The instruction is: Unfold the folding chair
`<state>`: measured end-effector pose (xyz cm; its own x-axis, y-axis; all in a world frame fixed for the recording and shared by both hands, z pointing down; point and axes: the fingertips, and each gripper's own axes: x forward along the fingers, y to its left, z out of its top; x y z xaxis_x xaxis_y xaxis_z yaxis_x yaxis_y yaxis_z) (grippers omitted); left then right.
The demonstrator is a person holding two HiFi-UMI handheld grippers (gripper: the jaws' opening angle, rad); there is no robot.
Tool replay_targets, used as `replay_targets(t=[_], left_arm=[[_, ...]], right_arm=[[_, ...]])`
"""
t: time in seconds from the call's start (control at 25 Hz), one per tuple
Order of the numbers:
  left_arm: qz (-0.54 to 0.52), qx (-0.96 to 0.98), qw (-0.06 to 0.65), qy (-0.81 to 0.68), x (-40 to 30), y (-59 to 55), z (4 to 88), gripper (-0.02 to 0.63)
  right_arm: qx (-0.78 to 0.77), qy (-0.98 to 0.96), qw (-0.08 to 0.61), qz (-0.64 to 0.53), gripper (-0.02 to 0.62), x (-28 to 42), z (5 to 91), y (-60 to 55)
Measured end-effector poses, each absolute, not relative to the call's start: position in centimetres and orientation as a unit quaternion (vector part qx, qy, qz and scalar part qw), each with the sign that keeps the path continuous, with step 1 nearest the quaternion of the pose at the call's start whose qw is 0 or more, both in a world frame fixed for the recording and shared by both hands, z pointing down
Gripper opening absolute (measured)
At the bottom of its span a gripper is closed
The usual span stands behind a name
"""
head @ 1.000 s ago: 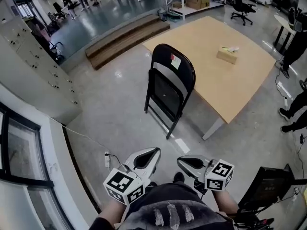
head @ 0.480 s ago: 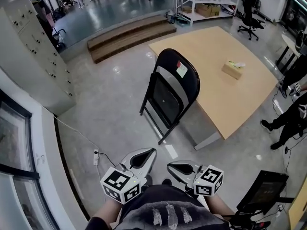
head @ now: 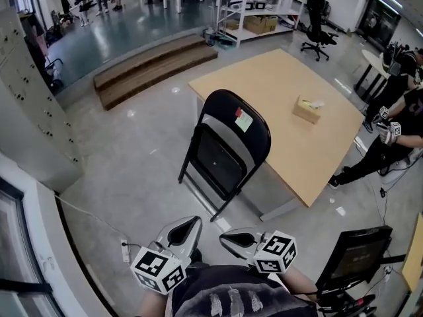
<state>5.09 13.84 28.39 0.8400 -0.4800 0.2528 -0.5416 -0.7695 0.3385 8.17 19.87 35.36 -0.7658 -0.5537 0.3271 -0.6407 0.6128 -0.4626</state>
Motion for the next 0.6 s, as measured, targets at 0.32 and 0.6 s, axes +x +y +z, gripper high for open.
replay_targets(t=[0.32, 0.6], left_arm=[[0.085, 0.948, 0.227, -0.208, 2.9, 5.7, 32.2, 0.002], [0.080, 0.956, 0.215, -0.184, 2.8, 2.1, 31.5, 0.002]], right_arm=[[0.380, -0.875, 0.122, 0.273, 0.002, 4.1, 37.9, 12.4], [0.402, -0.863, 0.130, 0.277, 0.002, 3.7, 38.0, 9.0]])
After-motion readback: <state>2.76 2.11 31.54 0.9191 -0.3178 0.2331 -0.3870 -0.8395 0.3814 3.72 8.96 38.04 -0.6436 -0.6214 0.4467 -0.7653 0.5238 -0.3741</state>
